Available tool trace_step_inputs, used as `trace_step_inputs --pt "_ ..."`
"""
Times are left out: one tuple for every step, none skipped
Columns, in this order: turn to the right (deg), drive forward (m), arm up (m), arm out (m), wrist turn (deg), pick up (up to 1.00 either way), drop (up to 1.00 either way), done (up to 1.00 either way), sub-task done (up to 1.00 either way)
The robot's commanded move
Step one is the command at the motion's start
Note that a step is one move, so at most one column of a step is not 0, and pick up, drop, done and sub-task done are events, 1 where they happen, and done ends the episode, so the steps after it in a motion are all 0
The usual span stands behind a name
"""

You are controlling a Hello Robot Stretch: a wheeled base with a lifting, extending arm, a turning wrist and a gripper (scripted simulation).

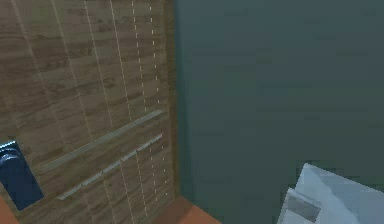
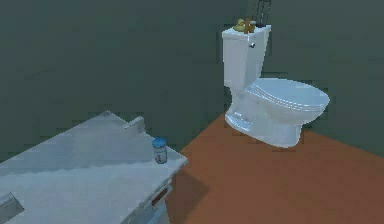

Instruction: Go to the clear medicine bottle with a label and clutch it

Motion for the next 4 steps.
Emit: trace_step_inputs --pt "0.0 0.0 0.5 0.0 0.0 0.0 0.0 0.0 0.0" --pt "0.0 0.0 0.38 0.0 0.0 0.0 0.0 0.0 0.0" --pt "0.0 0.0 0.0 0.24 0.0 0.0 0.0 0.0 0.0" --pt "0.0 0.0 0.0 0.0 45.0 0.0 0.0 0.0 0.0"
